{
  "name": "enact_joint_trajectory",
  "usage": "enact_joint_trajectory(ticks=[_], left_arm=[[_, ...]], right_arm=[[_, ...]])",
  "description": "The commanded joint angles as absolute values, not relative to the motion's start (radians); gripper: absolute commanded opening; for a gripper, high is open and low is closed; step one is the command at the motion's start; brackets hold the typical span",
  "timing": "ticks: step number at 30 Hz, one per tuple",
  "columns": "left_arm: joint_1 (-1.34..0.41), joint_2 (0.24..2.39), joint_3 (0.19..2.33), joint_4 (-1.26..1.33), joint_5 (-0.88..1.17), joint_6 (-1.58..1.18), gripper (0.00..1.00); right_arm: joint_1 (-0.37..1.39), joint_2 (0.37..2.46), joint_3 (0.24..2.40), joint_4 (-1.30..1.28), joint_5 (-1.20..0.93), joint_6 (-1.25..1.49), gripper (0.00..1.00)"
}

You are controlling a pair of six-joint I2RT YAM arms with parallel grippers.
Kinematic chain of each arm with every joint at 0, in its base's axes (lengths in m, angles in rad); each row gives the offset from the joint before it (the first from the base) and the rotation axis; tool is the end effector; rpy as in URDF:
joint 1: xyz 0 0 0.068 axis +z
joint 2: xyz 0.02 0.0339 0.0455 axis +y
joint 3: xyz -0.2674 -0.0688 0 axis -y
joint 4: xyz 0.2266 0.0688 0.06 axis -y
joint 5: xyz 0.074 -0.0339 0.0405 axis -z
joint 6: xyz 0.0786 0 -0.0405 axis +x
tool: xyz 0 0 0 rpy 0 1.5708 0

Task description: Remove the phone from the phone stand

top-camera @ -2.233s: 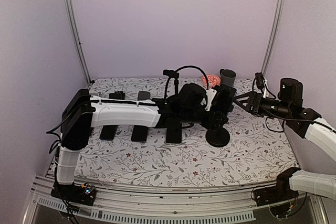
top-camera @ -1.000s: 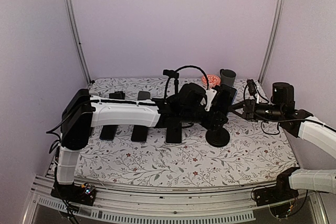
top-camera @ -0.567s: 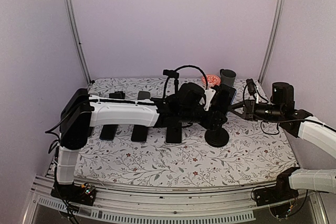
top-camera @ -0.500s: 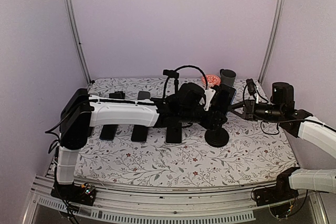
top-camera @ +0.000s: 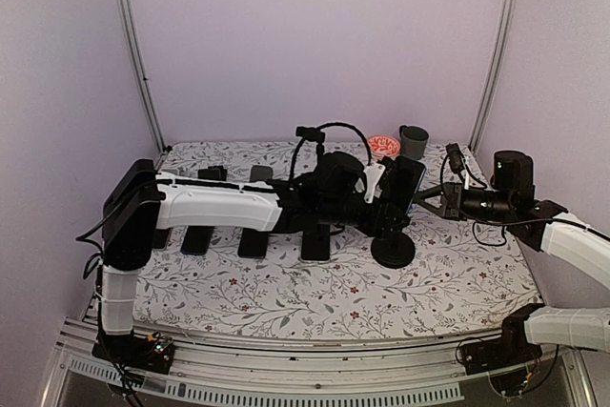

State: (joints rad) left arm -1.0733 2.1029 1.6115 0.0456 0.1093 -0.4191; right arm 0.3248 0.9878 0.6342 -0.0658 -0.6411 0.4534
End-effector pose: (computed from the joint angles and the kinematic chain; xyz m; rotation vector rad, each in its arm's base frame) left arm 0.2411 -0.4620 0.2243 0.7709 2.0382 -1.0195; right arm 0.2042 0.1184 0.2588 -0.3068 2.0589 1.1261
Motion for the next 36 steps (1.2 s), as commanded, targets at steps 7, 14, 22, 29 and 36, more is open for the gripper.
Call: enact_joint_trajectory(ticks=[7, 14, 22, 29, 36], left_arm=[[-0.948, 2.048, 1.551, 0.16, 0.17, -0.485, 0.16], [-0.999, 2.054, 1.596, 0.241, 0.382, -0.36, 0.15], [-1.061, 2.051, 1.599, 0.344, 0.57, -0.328, 0.14], [-1.087, 2.065, 1.612, 0.377, 0.667, -0.342, 0.13], [-1.055, 1.924, 1.477, 0.407, 0.492, -0.368, 0.13]], right_arm=[[0.31, 0.956, 0.6, -0.154, -0.627, 0.445, 0.0], [0.31, 0.967, 0.614, -0.154, -0.597, 0.446, 0.0], [0.31, 0.963, 0.621, -0.14, -0.568, 0.459, 0.0], [0.311, 0.963, 0.62, -0.111, -0.552, 0.478, 0.0], [0.309, 0.96, 0.641, -0.064, -0.513, 0.492, 0.0]])
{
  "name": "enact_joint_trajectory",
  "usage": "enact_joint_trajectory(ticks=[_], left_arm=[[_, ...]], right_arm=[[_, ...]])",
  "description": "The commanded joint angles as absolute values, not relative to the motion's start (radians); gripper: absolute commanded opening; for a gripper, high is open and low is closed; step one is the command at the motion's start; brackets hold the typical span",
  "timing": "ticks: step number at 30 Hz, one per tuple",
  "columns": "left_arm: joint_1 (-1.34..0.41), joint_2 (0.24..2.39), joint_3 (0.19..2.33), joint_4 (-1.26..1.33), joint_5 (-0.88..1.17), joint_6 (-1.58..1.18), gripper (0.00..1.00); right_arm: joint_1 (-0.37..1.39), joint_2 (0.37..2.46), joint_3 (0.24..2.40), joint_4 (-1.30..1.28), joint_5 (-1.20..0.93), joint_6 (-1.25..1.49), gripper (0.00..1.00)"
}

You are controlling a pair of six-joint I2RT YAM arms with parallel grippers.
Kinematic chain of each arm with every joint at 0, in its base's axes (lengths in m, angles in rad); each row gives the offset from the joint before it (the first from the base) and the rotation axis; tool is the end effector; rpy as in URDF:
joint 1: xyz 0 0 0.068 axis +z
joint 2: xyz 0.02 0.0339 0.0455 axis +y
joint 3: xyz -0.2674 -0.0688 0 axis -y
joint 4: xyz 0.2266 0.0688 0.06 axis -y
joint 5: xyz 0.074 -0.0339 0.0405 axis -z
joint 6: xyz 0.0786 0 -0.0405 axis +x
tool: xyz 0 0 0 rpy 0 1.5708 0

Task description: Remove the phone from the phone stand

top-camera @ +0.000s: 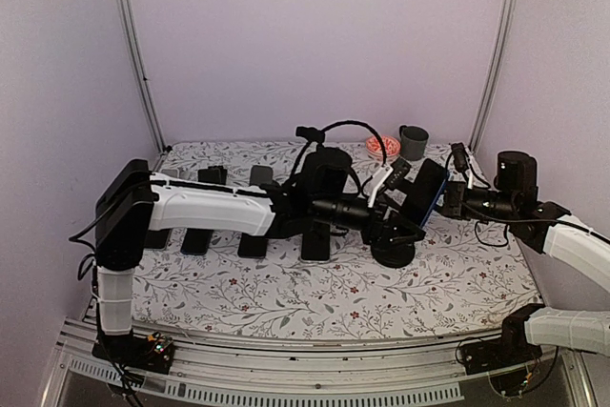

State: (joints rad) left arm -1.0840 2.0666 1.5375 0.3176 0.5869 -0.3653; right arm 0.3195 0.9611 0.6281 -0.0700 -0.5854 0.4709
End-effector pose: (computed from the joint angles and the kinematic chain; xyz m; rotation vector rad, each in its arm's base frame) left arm 0.1998 -0.4706 0.2568 1.1460 1.6793 -1.5048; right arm 0.2038 0.1132 0.2606 -0.2491 2.0508 1.0789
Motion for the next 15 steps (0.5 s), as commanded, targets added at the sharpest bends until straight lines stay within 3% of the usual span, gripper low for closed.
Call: enact_joint_trajectory(ticks=[1, 15], left_arm=[[-1.046, 1.892, 1.451, 0.403, 0.451, -0.374, 0.13], [-0.956, 1.687, 1.221, 0.329, 0.1, -0.4, 0.13]], right_arm=[[0.308, 0.962, 0.65, -0.054, -0.51, 0.495, 0.0], [0.277, 1.199, 0.851, 0.098, -0.508, 0.488, 0.0]])
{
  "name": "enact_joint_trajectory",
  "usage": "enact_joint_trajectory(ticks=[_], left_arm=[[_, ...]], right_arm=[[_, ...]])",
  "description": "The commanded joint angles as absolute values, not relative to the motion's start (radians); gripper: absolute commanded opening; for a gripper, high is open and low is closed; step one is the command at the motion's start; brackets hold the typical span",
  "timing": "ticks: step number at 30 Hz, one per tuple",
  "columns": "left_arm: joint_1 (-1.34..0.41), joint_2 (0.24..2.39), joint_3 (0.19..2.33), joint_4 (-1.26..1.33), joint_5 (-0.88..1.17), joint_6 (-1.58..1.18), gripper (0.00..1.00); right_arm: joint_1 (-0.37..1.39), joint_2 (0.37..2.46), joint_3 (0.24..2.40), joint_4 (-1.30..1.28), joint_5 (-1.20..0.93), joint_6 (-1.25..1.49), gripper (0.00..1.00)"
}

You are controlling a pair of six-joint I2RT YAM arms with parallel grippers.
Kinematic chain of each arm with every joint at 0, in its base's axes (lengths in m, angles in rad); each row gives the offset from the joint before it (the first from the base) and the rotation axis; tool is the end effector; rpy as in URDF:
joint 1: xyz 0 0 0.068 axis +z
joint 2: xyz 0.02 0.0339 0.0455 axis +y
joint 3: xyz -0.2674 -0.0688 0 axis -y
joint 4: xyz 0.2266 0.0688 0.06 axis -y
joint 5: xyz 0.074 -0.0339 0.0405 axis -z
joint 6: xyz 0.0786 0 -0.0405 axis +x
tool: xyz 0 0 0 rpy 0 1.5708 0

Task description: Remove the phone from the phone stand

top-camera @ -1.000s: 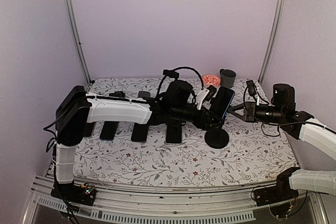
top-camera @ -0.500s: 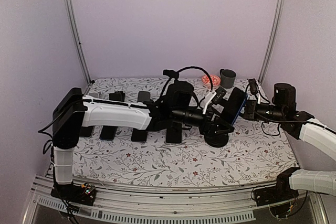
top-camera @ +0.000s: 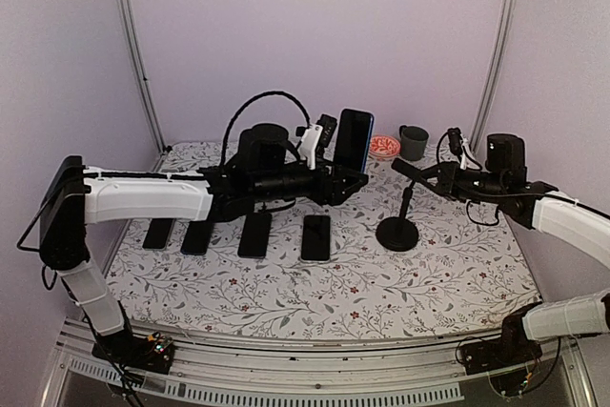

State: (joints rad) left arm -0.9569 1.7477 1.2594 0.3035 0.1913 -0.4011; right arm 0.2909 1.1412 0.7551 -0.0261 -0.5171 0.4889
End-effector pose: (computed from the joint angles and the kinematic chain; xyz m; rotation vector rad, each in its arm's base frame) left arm 0.2435 -0.3715 0.2956 0.6649 1.7805 -1.1295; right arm 0.2490 0.1151 0.2698 -0.1495 2.0638 1.0057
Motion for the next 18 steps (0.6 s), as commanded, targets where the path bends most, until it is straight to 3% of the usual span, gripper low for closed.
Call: enact_joint_trajectory(ticks=[1, 18], left_arm=[[-0.955, 1.68, 1.21, 0.331, 0.09, -0.399, 0.12], [-0.942, 1.64, 1.143, 0.308, 0.032, -0.385, 0.13]], right_arm=[[0.274, 1.227, 0.873, 0.107, -0.507, 0.487, 0.0], [0.228, 1.661, 1.192, 0.189, -0.507, 0.451, 0.0]])
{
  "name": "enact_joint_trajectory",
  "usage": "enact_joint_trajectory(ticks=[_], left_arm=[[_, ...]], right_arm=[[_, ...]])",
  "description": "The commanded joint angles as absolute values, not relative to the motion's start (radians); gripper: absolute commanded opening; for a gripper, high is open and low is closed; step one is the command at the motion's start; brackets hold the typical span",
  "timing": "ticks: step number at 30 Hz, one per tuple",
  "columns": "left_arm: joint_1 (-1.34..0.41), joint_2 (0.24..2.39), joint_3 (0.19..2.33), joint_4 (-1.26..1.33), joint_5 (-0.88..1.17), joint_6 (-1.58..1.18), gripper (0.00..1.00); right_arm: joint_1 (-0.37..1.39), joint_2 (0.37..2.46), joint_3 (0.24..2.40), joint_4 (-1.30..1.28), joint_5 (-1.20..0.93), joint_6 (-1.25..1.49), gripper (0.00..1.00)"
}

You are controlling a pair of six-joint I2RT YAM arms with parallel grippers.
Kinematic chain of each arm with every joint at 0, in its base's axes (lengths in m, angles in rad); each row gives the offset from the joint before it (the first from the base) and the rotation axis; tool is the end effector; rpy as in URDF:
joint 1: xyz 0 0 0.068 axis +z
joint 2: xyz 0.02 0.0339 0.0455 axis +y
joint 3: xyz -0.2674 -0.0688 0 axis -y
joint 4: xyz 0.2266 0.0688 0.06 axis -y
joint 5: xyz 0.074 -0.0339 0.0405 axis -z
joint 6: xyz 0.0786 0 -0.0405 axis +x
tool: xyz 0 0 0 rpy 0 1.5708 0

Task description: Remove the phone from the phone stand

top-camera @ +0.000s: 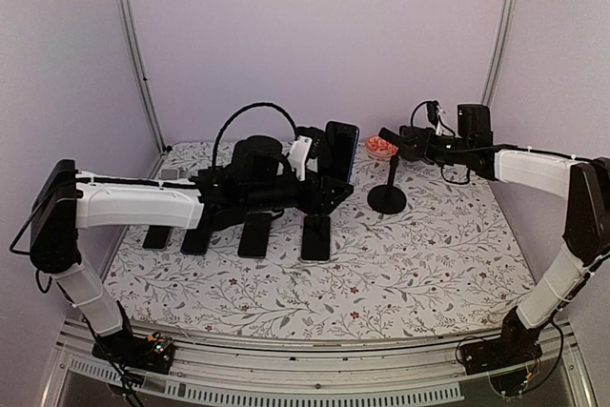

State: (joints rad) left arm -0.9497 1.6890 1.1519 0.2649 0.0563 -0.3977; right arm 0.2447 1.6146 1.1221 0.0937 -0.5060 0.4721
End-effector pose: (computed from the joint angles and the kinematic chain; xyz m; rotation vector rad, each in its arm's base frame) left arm 0.2430 -0.3472 0.2737 0.5748 1.8756 -0.9720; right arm 0.3704 0.1318 0.2709 -0.1149 2.0404 0.9566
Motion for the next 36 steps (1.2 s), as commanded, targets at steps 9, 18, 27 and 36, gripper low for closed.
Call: enact_joint_trajectory(ticks=[9, 18, 27, 36], left_arm=[[-0.942, 1.647, 1.136, 0.298, 0.014, -0.387, 0.13], [-0.945, 1.677, 1.154, 0.292, -0.001, -0.4, 0.13], [-0.967, 1.728, 1.195, 0.275, -0.059, -0.432, 0.13], [-1.008, 1.779, 1.244, 0.263, -0.126, -0.493, 0.13]], right_arm=[[0.222, 1.746, 1.264, 0.195, -0.513, 0.444, 0.03], [0.223, 1.661, 1.223, 0.188, -0.525, 0.444, 0.74], [0.224, 1.479, 1.104, 0.159, -0.58, 0.435, 0.94], [0.329, 1.219, 0.874, 0.161, -0.679, 0.485, 0.85]])
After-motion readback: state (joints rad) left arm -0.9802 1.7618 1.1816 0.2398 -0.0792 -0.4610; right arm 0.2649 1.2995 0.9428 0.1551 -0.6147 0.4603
